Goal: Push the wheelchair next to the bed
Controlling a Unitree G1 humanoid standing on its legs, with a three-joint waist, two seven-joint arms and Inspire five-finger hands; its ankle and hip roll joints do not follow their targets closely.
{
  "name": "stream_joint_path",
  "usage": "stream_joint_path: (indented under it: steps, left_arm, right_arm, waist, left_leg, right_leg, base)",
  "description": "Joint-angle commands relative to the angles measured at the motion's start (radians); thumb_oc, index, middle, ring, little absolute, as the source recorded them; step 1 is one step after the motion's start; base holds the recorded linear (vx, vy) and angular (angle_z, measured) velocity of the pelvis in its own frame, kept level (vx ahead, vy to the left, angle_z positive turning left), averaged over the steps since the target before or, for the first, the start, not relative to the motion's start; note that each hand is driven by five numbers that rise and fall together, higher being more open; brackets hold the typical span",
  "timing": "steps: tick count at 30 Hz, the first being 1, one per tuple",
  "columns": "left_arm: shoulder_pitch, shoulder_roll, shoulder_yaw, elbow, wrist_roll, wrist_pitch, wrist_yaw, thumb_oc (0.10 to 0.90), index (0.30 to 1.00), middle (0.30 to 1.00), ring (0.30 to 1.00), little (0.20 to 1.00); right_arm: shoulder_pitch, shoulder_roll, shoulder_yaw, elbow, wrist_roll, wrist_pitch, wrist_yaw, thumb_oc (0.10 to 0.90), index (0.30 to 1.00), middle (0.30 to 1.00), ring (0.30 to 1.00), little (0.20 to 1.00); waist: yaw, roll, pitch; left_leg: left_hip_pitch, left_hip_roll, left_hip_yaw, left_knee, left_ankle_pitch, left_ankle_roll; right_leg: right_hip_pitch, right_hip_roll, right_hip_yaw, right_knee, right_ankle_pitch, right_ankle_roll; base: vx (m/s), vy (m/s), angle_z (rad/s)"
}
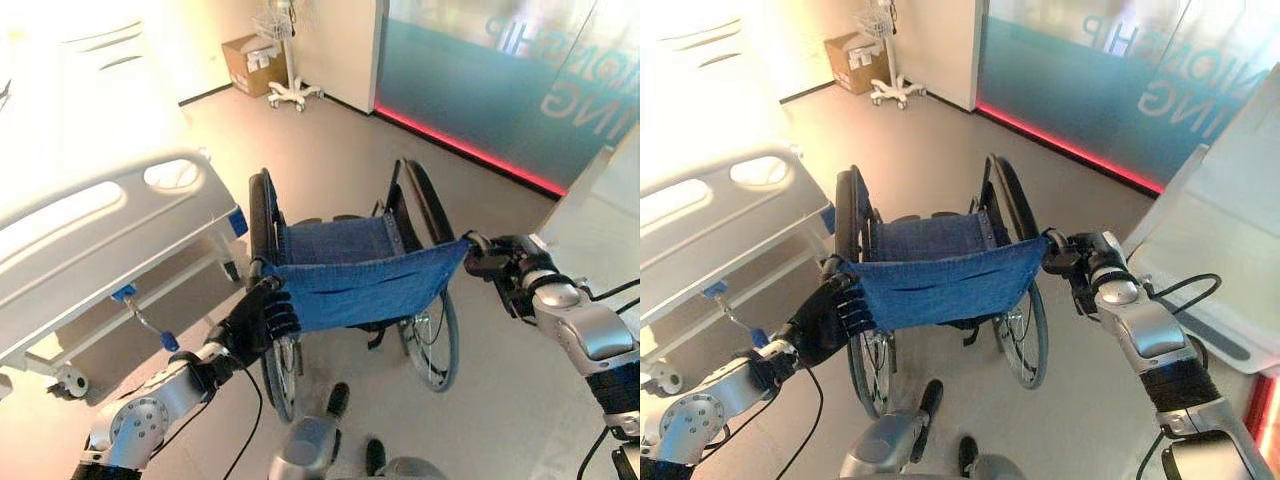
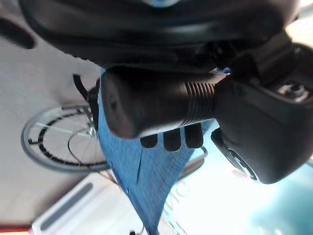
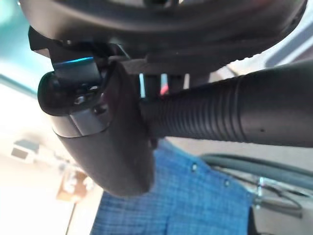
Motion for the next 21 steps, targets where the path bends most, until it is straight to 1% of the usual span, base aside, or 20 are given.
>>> stream_joint_path:
  steps: [1, 2, 3, 4, 5, 6, 7, 8, 9, 11, 12, 13, 14, 15, 16, 18, 19, 20, 21]
  left_arm:
    - [-0.072, 0.03, 0.1, -0.017, 0.011, -0.189, 0.031, 0.4, 0.3, 0.3, 0.3, 0.3]
    - [-0.073, 0.031, 0.104, -0.018, 0.012, -0.186, 0.032, 0.4, 0.3, 0.3, 0.3, 0.3]
    - [-0.082, 0.028, 0.116, -0.014, 0.023, -0.176, 0.038, 0.4, 0.3, 0.3, 0.3, 0.3]
    - [-0.083, 0.028, 0.118, -0.014, 0.024, -0.175, 0.039, 0.4, 0.3, 0.3, 0.3, 0.3]
    - [-0.089, 0.029, 0.123, -0.005, 0.026, -0.167, 0.041, 0.4, 0.3, 0.3, 0.3, 0.3]
    - [-0.098, 0.028, 0.128, 0.004, 0.035, -0.147, 0.038, 0.4, 0.3, 0.3, 0.3, 0.3]
    - [-0.107, 0.029, 0.13, 0.016, 0.047, -0.134, 0.024, 0.4, 0.3, 0.3, 0.3, 0.3]
    - [-0.116, 0.042, 0.129, 0.021, 0.064, -0.114, 0.0, 0.4, 0.3, 0.3, 0.3, 0.3]
    - [-0.117, 0.044, 0.129, 0.021, 0.065, -0.114, -0.002, 0.4, 0.3, 0.3, 0.3, 0.3]
    - [-0.129, 0.074, 0.122, 0.024, 0.068, -0.103, -0.025, 0.4, 0.3, 0.3, 0.3, 0.3]
    - [-0.137, 0.086, 0.118, 0.031, 0.064, -0.103, -0.033, 0.4, 0.3, 0.3, 0.3, 0.3]
    - [-0.153, 0.099, 0.105, 0.042, 0.06, -0.105, -0.04, 0.4, 0.3, 0.3, 0.3, 0.3]
    - [-0.168, 0.108, 0.088, 0.046, 0.054, -0.112, -0.038, 0.4, 0.3, 0.3, 0.3, 0.3]
    - [-0.178, 0.113, 0.079, 0.047, 0.048, -0.117, -0.036, 0.4, 0.3, 0.3, 0.3, 0.3]
    - [-0.181, 0.115, 0.075, 0.047, 0.046, -0.119, -0.036, 0.4, 0.3, 0.3, 0.3, 0.3]
    - [-0.195, 0.118, 0.06, 0.05, 0.03, -0.134, -0.032, 0.4, 0.3, 0.3, 0.3, 0.3]
    - [-0.199, 0.116, 0.056, 0.053, 0.026, -0.139, -0.031, 0.4, 0.3, 0.3, 0.3, 0.3]
    - [-0.206, 0.106, 0.048, 0.06, 0.028, -0.146, -0.031, 0.4, 0.3, 0.3, 0.3, 0.3]
    - [-0.209, 0.101, 0.043, 0.06, 0.029, -0.149, -0.026, 0.4, 0.3, 0.3, 0.3, 0.3]
  right_arm:
    - [-0.036, -0.008, 0.043, -0.138, 0.024, -0.164, 0.102, 0.4, 0.3, 0.3, 0.3, 0.3]
    - [-0.037, -0.007, 0.043, -0.136, 0.026, -0.165, 0.104, 0.4, 0.3, 0.3, 0.3, 0.3]
    - [-0.031, 0.013, 0.049, -0.132, 0.028, -0.169, 0.106, 0.4, 0.3, 0.3, 0.3, 0.3]
    - [-0.03, 0.015, 0.05, -0.132, 0.03, -0.169, 0.106, 0.4, 0.3, 0.3, 0.3, 0.3]
    - [-0.021, 0.032, 0.052, -0.132, 0.031, -0.164, 0.106, 0.4, 0.3, 0.3, 0.3, 0.3]
    - [-0.004, 0.057, 0.054, -0.129, 0.025, -0.158, 0.108, 0.4, 0.3, 0.3, 0.3, 0.3]
    - [0.005, 0.064, 0.06, -0.129, 0.027, -0.157, 0.106, 0.4, 0.3, 0.3, 0.3, 0.3]
    - [0.026, 0.076, 0.068, -0.138, 0.034, -0.161, 0.095, 0.4, 0.3, 0.3, 0.3, 0.3]
    - [0.027, 0.077, 0.068, -0.139, 0.036, -0.162, 0.094, 0.4, 0.3, 0.3, 0.3, 0.3]
    - [0.052, 0.089, 0.073, -0.161, 0.055, -0.173, 0.077, 0.4, 0.3, 0.3, 0.3, 0.3]
    - [0.056, 0.094, 0.079, -0.167, 0.06, -0.176, 0.069, 0.4, 0.3, 0.3, 0.3, 0.3]
    - [0.062, 0.109, 0.085, -0.17, 0.049, -0.18, 0.069, 0.4, 0.3, 0.3, 0.3, 0.3]
    - [0.071, 0.122, 0.088, -0.173, 0.024, -0.188, 0.075, 0.4, 0.3, 0.3, 0.3, 0.3]
    - [0.078, 0.126, 0.086, -0.178, 0.005, -0.192, 0.082, 0.4, 0.3, 0.3, 0.3, 0.3]
    - [0.081, 0.127, 0.084, -0.181, -0.001, -0.192, 0.084, 0.4, 0.3, 0.3, 0.3, 0.3]
    - [0.093, 0.127, 0.074, -0.185, -0.028, -0.201, 0.085, 0.4, 0.3, 0.3, 0.3, 0.3]
    - [0.093, 0.123, 0.068, -0.183, -0.035, -0.204, 0.088, 0.4, 0.3, 0.3, 0.3, 0.3]
    - [0.093, 0.111, 0.057, -0.177, -0.043, -0.212, 0.099, 0.4, 0.3, 0.3, 0.3, 0.3]
    - [0.094, 0.103, 0.051, -0.177, -0.043, -0.213, 0.104, 0.4, 0.3, 0.3, 0.3, 0.3]
  waist:
    - [-0.02, -0.038, -0.121]
    - [-0.019, -0.04, -0.124]
    - [-0.011, -0.043, -0.14]
    - [-0.007, -0.037, -0.145]
    - [-0.004, -0.041, -0.155]
    - [0.006, -0.052, -0.174]
    - [0.01, -0.059, -0.185]
    - [0.017, -0.07, -0.204]
    - [0.017, -0.072, -0.206]
    - [0.015, -0.07, -0.219]
    - [0.011, -0.067, -0.222]
    - [-0.002, -0.059, -0.227]
    - [-0.012, -0.059, -0.224]
    - [-0.019, -0.057, -0.22]
    - [-0.023, -0.059, -0.217]
    - [-0.042, -0.052, -0.199]
    - [-0.051, -0.052, -0.189]
    - [-0.07, -0.051, -0.176]
    - [-0.085, -0.05, -0.162]
  left_leg:
    - [-0.099, -0.049, 0.03, -0.062, 0.26, 0.083]
    - [-0.095, -0.05, 0.031, -0.059, 0.249, 0.087]
    - [-0.079, -0.056, 0.018, -0.026, 0.226, 0.1]
    - [-0.082, -0.049, 0.016, -0.018, 0.226, 0.102]
    - [-0.076, -0.058, 0.012, 0.02, 0.216, 0.112]
    - [-0.074, -0.081, -0.009, 0.06, 0.204, 0.123]
    - [-0.069, -0.096, -0.002, 0.086, 0.185, 0.139]
    - [-0.05, -0.122, -0.021, 0.095, 0.167, 0.161]
    - [-0.05, -0.125, -0.022, 0.096, 0.166, 0.163]
    - [-0.023, -0.14, -0.037, 0.102, 0.141, 0.189]
    - [-0.011, -0.146, -0.042, 0.103, 0.131, 0.2]
    - [0.005, -0.156, -0.041, 0.111, 0.112, 0.215]
    - [0.016, -0.173, -0.041, 0.12, 0.097, 0.225]
    - [0.017, -0.181, -0.04, 0.128, 0.091, 0.229]
    - [0.02, -0.188, -0.04, 0.132, 0.088, 0.23]
    - [0.031, -0.197, -0.037, 0.16, 0.064, 0.23]
    - [0.044, -0.2, -0.04, 0.172, 0.05, 0.229]
    - [0.079, -0.202, -0.046, 0.183, 0.021, 0.228]
    - [0.109, -0.204, -0.055, 0.187, 0.0, 0.229]
  right_leg:
    - [0.12, 0.029, -0.193, 0.026, -0.047, 0.03]
    - [0.12, 0.026, -0.194, 0.036, -0.056, 0.032]
    - [0.125, 0.012, -0.207, 0.095, -0.083, 0.053]
    - [0.12, 0.018, -0.206, 0.104, -0.078, 0.056]
    - [0.127, 0.008, -0.209, 0.147, -0.076, 0.07]
    - [0.14, -0.008, -0.218, 0.196, -0.058, 0.09]
    - [0.138, -0.017, -0.229, 0.267, -0.01, 0.117]
    - [0.103, -0.026, -0.241, 0.39, 0.081, 0.161]
    - [0.099, -0.028, -0.241, 0.401, 0.084, 0.164]
    - [0.038, -0.018, -0.236, 0.547, 0.189, 0.213]
    - [0.011, -0.015, -0.231, 0.587, 0.218, 0.223]
    - [-0.04, -0.03, -0.241, 0.606, 0.226, 0.217]
    - [-0.06, -0.055, -0.253, 0.579, 0.191, 0.202]
    - [-0.073, -0.062, -0.262, 0.535, 0.169, 0.191]
    - [-0.074, -0.067, -0.267, 0.522, 0.159, 0.187]
    - [-0.11, -0.088, -0.289, 0.368, 0.117, 0.155]
    - [-0.122, -0.101, -0.295, 0.314, 0.114, 0.146]
    - [-0.167, -0.121, -0.288, 0.217, 0.133, 0.141]
    - [-0.184, -0.126, -0.285, 0.181, 0.145, 0.142]
  base:
    - [0.52, 0.026, -0.27]
    - [0.57, 0.035, -0.52]
    - [0.45, 0.035, -0.59]
    - [0.59, 0.053, -0.88]
    - [0.49, 0.063, -0.91]
    - [0.59, 0.079, -0.81]
    - [0.66, 0.102, -0.54]
    - [0.42, 0.073, -0.38]
    - [0.45, 0.071, -0.34]
    - [0.33, 0.041, -0.14]
    - [0.39, 0.049, -0.09]
    - [0.44, 0.051, -0.03]
    - [0.45, 0.042, 0.03]
    - [0.31, 0.008, 0.12]
    - [0.27, -0.022, 0.04]
    - [0.27, -0.054, 0.04]
    - [0.27, -0.094, 0.03]
    - [0.24, -0.097, 0.01]
    - [0.26, -0.114, 0.06]
